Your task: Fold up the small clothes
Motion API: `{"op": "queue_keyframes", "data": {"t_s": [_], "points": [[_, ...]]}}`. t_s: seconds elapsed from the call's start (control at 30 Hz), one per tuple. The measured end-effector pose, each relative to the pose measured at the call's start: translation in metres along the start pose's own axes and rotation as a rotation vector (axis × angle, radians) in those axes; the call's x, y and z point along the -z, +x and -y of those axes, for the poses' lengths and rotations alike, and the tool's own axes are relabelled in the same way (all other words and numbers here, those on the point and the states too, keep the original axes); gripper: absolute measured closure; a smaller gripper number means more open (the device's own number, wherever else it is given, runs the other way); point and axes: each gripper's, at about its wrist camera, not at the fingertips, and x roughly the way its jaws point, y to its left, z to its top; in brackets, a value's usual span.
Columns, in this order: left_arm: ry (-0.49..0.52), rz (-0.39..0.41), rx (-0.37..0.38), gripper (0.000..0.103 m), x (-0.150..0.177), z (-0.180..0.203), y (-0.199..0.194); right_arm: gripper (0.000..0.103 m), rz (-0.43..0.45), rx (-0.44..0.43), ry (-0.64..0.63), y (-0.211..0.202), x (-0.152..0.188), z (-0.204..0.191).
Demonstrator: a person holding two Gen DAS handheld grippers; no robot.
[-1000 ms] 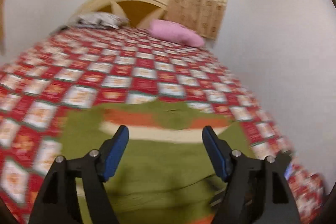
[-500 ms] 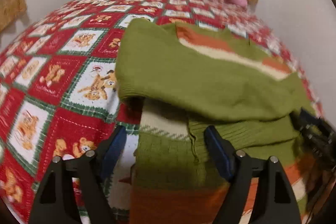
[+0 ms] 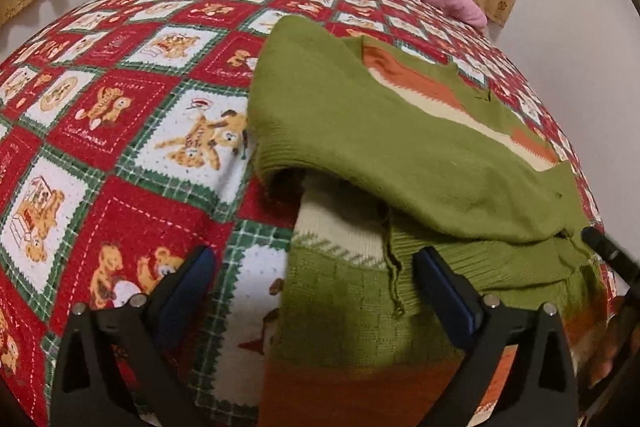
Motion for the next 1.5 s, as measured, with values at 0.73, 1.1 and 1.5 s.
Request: {"op": "queue_keyframes", "data": {"t_s": [0.73, 1.1, 1.5], "points": [[-0.012, -0.014, 0.002, 0.000, -0.002, -0.002, 0.005, 0.095, 0.005, 0.165, -0.240, 0.017, -0.025, -0.042], [-0.014, -0.011, -0.003, 0.000, -0.001, -0.001, 0.006, 0.095, 0.038, 0.283, -0.234, -0.013, -0.026, 0.001], [-0.011, -0.012, -0.011, 0.000, -0.001, -0.002, 0.007, 0.095, -0.028, 0.372, -0.193, 0.007, -0.012, 0.038]]}}
